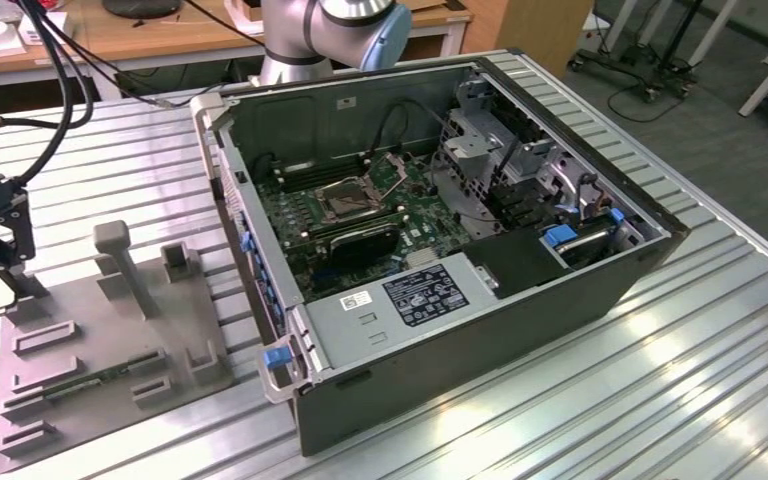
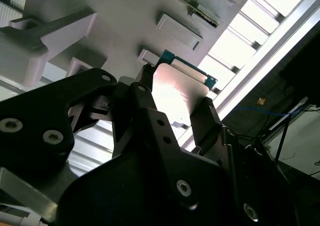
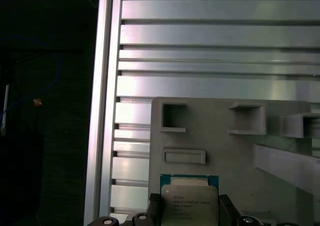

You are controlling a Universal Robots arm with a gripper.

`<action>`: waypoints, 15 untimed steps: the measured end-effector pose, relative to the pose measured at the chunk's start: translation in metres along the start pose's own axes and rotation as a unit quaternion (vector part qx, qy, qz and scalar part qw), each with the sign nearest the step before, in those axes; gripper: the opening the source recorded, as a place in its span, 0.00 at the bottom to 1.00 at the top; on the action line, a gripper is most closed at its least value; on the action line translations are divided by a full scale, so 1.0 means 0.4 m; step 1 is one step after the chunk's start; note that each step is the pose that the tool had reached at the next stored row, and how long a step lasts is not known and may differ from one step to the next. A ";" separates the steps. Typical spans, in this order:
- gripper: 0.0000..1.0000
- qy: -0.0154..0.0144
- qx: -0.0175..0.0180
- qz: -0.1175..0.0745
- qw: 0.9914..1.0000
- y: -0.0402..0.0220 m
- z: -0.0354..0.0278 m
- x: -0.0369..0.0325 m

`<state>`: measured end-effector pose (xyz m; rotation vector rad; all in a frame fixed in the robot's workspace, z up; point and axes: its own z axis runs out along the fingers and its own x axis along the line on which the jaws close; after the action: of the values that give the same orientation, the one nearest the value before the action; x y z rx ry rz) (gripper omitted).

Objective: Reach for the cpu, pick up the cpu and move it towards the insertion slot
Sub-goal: 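Pick up the cpu and move it towards the insertion slot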

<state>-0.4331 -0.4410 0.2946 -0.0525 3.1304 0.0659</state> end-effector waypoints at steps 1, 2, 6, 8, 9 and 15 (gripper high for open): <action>0.54 0.000 0.000 0.000 1.000 0.000 -0.001 0.000; 0.54 0.000 0.000 0.000 1.000 0.000 -0.003 0.000; 0.54 0.000 0.000 0.000 1.000 0.001 -0.013 0.000; 0.54 0.000 0.000 0.000 1.000 0.001 -0.018 0.000; 0.54 0.000 0.000 0.000 1.000 0.001 -0.021 0.000; 0.54 0.000 0.000 0.000 1.000 0.001 -0.033 0.000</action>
<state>-0.4331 -0.4410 0.3078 -0.0525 3.1300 0.0662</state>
